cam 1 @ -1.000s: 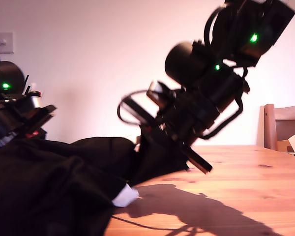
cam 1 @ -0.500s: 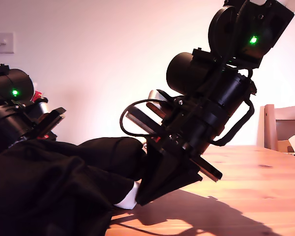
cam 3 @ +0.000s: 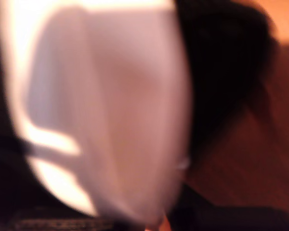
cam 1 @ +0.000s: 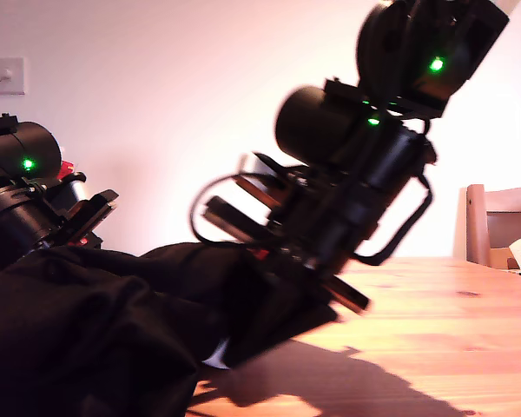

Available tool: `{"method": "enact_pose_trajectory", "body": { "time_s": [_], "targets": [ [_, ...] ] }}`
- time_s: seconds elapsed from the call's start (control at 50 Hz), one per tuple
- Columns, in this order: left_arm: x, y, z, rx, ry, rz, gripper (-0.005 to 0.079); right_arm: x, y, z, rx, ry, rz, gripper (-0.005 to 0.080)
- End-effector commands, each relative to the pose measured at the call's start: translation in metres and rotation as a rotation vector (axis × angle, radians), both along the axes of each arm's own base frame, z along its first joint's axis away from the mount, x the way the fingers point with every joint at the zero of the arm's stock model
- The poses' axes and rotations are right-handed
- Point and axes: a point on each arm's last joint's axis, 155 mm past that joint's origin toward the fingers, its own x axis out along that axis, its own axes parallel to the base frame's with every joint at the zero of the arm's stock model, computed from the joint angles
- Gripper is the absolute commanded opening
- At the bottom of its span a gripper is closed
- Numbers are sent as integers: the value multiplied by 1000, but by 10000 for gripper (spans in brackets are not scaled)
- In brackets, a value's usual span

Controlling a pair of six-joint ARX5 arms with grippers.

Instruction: Fold the shorts in front of you. After folding it, place it to the left side.

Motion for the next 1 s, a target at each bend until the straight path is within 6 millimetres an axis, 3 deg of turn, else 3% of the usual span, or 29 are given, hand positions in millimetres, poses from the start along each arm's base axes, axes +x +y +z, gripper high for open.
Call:
{"method": "enact_pose_trajectory", "body": {
  "time_s": [0.0, 0.2, 0.52, 0.84, 0.98],
  "targets": [
    [-26, 7, -35, 57, 116, 0, -19, -3, -3, -19, -29, 8, 4, -11],
    [-32, 9, -36, 65, 137, -9, -19, 10, 5, -23, -1, -39, -4, -11],
    [-36, 10, -37, 73, 145, -27, -19, 39, 29, 6, 112, -140, -34, -11],
    [-42, 3, -41, 96, 139, -61, -19, 64, 66, 66, 232, -190, -24, -11],
    [-42, -1, -41, 101, 125, -76, -19, 65, 77, 80, 256, -195, -23, -11]
  ]
}}
